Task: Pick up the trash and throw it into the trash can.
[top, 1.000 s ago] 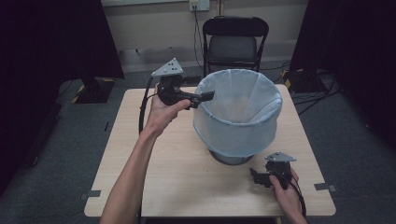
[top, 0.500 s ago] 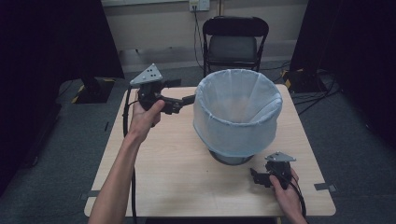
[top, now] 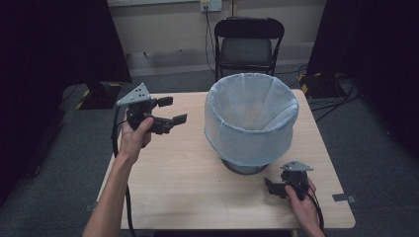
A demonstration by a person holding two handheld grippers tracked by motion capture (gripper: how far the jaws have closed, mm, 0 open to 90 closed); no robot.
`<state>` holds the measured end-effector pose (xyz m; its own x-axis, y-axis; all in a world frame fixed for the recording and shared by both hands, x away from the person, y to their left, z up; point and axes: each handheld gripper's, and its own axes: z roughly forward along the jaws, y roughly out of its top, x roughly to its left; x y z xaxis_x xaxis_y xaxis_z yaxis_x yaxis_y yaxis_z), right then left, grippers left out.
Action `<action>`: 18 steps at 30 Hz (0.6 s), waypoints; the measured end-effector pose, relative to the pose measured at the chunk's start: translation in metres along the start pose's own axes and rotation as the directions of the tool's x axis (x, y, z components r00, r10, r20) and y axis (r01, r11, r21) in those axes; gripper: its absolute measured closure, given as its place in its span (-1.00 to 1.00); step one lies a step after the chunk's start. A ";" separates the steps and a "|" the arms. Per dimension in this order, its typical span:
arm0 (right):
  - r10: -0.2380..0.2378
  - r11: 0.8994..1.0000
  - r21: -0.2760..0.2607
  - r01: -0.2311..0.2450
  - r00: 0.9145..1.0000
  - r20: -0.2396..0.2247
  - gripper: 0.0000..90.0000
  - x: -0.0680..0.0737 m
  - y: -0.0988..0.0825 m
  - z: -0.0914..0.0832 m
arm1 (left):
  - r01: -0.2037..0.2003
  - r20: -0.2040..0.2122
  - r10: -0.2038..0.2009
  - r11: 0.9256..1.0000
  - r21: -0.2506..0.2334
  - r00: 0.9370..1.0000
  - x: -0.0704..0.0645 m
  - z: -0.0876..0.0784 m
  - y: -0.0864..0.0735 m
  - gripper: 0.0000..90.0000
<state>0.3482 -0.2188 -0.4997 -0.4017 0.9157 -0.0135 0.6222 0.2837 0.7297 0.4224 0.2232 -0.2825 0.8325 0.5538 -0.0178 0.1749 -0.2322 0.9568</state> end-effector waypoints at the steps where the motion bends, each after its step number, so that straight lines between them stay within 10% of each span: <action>1: 0.001 1.000 0.001 -0.001 1.000 0.001 -0.80 0.000 0.000 0.000 | -0.009 0.000 0.009 1.000 -0.002 1.000 0.000 -0.002 -0.003 -0.65; 18: 0.001 1.000 0.001 -0.001 1.000 0.001 -0.80 0.000 0.000 0.000 | 0.018 -0.098 -0.011 0.997 0.078 0.995 0.000 -0.018 -0.070 -0.65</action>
<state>0.3481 -0.2188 -0.4997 -0.4008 0.9161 -0.0136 0.6227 0.2833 0.7293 0.4010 0.2541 -0.3438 0.7748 0.6322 0.0006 0.2308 -0.2838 0.9307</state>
